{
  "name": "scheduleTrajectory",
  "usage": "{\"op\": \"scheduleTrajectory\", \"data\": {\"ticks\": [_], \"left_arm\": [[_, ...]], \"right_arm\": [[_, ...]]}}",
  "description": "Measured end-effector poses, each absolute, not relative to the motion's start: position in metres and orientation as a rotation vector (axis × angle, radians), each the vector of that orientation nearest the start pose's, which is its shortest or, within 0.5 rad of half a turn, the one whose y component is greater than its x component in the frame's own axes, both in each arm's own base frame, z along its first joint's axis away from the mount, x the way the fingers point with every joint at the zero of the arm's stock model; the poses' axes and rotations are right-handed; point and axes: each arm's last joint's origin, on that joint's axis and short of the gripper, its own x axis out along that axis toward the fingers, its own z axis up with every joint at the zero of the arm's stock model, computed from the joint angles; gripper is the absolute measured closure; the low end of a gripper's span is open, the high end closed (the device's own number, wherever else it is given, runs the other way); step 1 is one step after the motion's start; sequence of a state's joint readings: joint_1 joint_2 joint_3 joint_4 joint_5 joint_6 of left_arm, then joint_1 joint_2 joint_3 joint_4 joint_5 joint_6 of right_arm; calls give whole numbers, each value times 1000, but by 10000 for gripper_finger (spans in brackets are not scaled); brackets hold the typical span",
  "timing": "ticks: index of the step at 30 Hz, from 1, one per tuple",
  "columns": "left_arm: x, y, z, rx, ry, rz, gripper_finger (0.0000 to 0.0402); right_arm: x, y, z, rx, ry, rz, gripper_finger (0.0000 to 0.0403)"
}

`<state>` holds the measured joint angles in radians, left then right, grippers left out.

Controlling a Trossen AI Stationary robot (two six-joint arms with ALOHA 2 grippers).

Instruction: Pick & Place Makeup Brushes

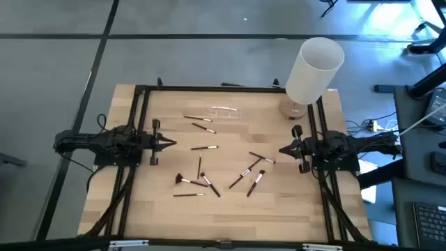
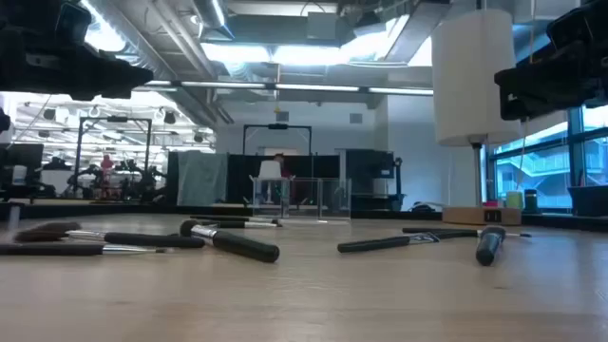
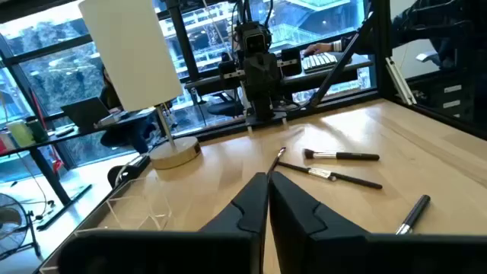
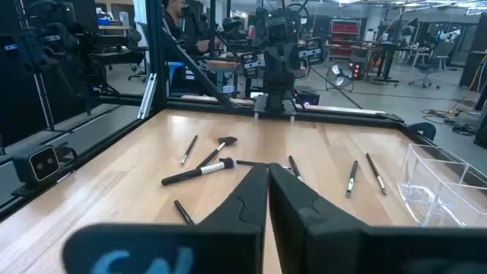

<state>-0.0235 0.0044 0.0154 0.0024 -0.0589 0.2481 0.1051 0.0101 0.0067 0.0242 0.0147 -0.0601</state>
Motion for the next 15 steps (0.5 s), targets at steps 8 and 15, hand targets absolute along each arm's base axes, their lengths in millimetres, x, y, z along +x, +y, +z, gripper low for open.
{"op": "scheduleTrajectory", "data": {"ticks": [8,15], "left_arm": [[97,-1,169,248,-9,37,393],[97,-1,169,248,-8,36,389]], "right_arm": [[97,10,167,-59,-23,89,386],[97,10,167,-59,-23,90,386]]}}
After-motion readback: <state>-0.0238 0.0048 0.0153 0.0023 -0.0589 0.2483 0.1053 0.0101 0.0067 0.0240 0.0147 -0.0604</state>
